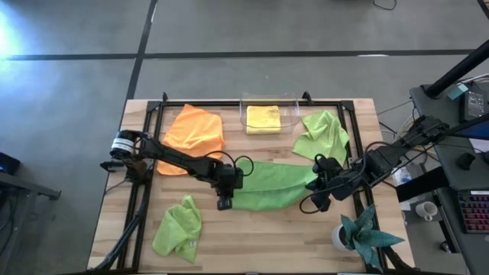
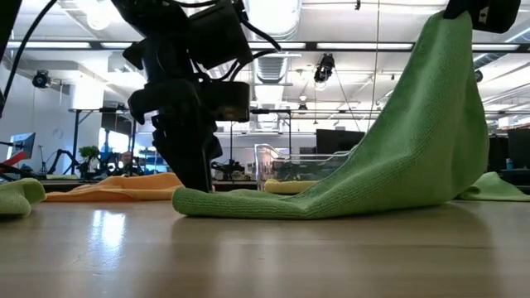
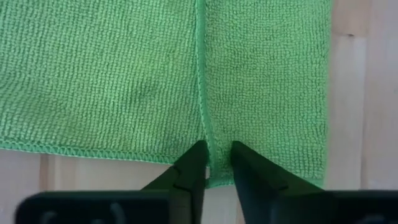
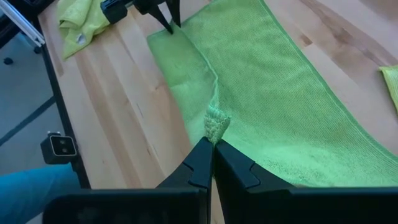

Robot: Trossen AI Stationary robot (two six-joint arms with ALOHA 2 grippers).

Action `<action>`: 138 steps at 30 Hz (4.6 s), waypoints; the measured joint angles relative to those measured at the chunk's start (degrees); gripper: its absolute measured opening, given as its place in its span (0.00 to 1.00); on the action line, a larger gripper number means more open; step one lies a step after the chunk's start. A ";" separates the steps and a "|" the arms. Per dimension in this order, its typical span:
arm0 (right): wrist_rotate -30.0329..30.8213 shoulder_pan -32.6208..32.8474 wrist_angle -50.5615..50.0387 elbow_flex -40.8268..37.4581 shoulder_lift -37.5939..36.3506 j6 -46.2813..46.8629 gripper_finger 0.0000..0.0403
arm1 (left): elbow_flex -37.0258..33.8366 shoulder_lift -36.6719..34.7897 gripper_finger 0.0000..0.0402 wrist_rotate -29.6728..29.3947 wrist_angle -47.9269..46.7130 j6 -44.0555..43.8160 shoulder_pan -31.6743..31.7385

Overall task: Fold microfiber towels
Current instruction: Fold the green microfiber cloth

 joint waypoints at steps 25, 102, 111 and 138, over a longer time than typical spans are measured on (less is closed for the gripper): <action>-2.80 13.54 0.09 -3.07 -0.02 18.02 0.02 | 0.25 -14.76 0.00 -4.93 -1.09 -0.53 -2.59; -4.02 9.31 -5.06 -24.52 -0.02 44.88 0.10 | 0.70 -1.31 0.13 -28.65 10.08 -6.51 5.55; -4.00 9.31 -9.00 -24.07 -0.81 44.89 0.26 | 0.73 -3.49 0.28 -28.04 10.02 -6.46 5.55; -0.96 9.33 -8.23 -17.92 -4.15 38.97 0.21 | -0.34 3.32 0.29 -8.58 18.50 -12.65 0.93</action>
